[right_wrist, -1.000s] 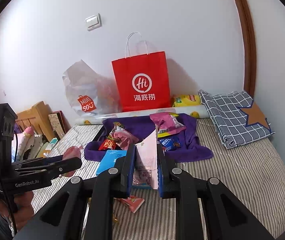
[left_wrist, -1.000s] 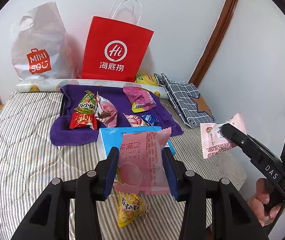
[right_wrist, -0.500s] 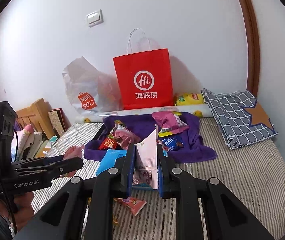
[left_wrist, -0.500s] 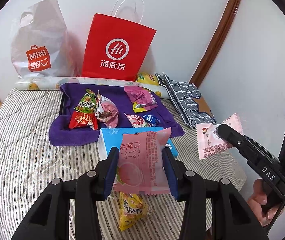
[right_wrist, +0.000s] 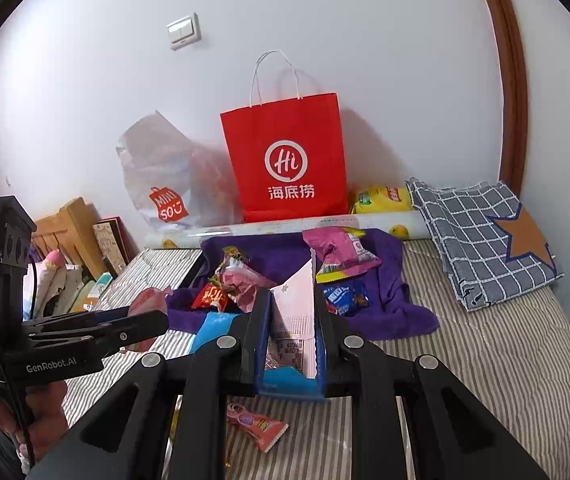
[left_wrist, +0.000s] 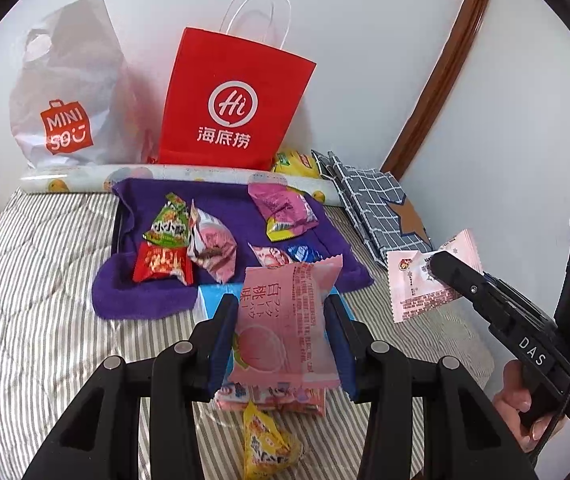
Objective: Organize snacks
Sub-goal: 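Lower the pink peach packet and pale pink snack onto the purple towel with both grippers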
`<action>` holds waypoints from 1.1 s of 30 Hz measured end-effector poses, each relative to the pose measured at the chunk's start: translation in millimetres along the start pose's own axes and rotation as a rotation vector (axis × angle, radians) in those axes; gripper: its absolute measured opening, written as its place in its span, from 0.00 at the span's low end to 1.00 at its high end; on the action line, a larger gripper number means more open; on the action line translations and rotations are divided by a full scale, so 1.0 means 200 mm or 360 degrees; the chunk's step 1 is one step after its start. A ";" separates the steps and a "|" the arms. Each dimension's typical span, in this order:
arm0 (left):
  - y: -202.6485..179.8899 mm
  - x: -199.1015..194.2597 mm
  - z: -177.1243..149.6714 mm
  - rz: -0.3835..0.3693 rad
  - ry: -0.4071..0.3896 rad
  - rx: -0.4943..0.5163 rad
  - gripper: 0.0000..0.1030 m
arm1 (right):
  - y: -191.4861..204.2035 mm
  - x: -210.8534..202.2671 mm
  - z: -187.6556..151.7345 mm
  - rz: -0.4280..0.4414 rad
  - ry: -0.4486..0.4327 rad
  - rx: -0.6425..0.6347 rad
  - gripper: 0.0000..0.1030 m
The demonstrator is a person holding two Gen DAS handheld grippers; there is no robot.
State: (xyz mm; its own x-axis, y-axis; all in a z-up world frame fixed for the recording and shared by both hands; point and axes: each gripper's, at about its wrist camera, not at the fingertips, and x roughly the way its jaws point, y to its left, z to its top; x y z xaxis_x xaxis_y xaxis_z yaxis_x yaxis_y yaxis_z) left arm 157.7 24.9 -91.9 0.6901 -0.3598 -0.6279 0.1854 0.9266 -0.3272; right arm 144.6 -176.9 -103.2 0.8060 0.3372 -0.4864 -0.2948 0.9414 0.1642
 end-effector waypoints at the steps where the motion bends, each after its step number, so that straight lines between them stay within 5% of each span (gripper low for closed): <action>1: 0.00 0.01 0.02 0.0004 -0.0002 0.0001 0.41 | 0.00 0.01 0.01 -0.0002 -0.0002 0.0000 0.19; 33: 0.26 0.21 0.58 0.0191 -0.0098 -0.0012 0.41 | -0.10 0.44 0.47 0.0058 -0.0067 -0.0003 0.19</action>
State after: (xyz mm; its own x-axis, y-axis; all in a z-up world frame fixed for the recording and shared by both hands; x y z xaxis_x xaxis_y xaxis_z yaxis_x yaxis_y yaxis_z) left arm 276.6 71.0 -53.6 0.7486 -0.2390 -0.6185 0.0941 0.9616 -0.2577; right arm 268.6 -165.9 -68.9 0.8156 0.3717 -0.4435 -0.3253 0.9283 0.1799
